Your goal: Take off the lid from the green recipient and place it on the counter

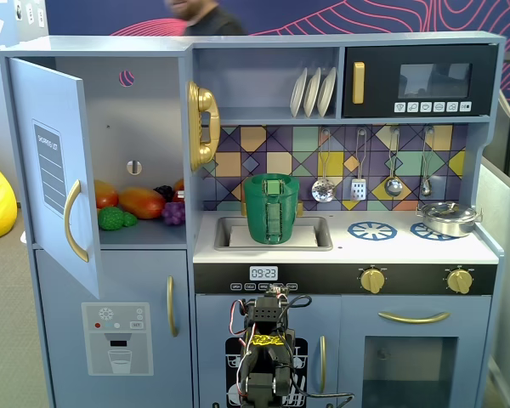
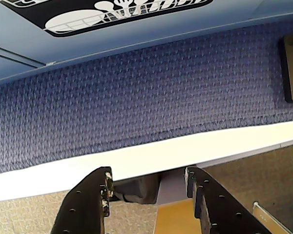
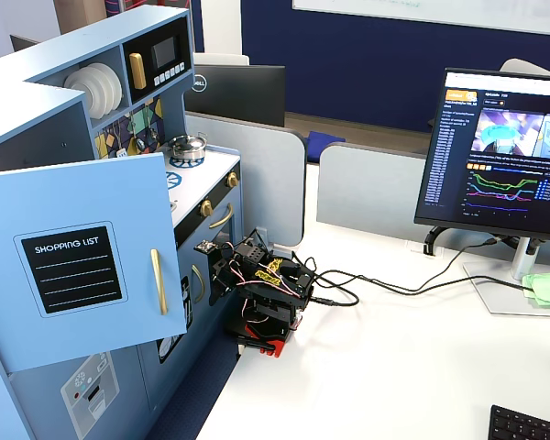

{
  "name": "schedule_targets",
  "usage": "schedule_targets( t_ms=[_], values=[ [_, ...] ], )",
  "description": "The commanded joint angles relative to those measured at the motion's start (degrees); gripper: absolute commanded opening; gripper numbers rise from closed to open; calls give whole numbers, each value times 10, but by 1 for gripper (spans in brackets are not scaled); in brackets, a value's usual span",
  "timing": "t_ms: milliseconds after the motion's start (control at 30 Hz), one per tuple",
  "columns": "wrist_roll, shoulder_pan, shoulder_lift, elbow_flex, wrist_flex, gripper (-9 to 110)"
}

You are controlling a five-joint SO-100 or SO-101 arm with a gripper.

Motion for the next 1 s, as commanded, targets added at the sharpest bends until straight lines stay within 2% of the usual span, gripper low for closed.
schedule_targets(
  t_ms=[0,400,533,633,800,967],
  values=[
    [-1,11,-4,-2,106,0],
    [-14,11,-4,-2,105,0],
    [-28,32,-6,-49,26,0],
    [-74,42,-64,-174,-44,0],
    [-72,65,-185,-417,-181,13],
    [-69,95,-261,-552,-356,32]
  ],
)
